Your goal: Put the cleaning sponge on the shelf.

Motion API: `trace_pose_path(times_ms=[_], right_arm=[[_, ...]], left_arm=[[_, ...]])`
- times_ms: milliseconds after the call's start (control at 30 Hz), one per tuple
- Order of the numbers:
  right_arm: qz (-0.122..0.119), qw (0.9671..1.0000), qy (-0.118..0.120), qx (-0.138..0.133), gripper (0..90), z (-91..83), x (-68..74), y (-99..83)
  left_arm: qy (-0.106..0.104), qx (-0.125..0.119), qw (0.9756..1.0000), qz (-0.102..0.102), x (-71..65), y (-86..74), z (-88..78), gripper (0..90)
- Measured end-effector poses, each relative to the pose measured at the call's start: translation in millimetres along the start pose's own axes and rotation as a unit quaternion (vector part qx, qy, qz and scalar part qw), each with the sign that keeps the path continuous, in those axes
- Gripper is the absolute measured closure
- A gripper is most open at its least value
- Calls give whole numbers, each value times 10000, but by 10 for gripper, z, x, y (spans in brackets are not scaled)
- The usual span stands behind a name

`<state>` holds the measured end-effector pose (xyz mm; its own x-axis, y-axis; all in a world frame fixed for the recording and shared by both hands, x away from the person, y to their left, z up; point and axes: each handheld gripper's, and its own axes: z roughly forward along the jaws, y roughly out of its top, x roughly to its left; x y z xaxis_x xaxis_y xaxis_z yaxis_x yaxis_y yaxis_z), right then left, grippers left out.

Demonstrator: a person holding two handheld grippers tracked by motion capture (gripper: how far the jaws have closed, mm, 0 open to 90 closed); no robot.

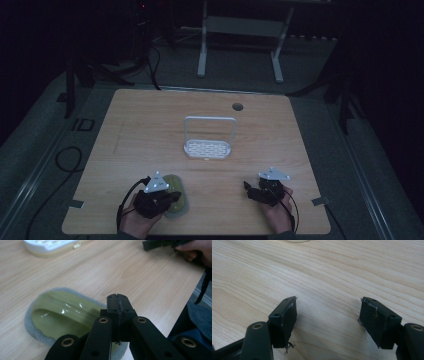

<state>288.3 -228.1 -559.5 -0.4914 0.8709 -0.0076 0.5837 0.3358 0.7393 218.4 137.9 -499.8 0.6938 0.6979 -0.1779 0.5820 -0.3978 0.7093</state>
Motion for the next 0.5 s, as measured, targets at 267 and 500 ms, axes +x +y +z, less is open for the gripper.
trace_pose_path(times_ms=[267, 500], right_arm=[[0, 10000, 1, -1, 298, 0, 0, 0], [-2, 10000, 3, -2, 299, 0, 0, 0]], left_arm=[[-2, 212, 9998, -32, -42, -119, -13, 897], [196, 209, 9994, -171, 41, -143, -24, 897]])
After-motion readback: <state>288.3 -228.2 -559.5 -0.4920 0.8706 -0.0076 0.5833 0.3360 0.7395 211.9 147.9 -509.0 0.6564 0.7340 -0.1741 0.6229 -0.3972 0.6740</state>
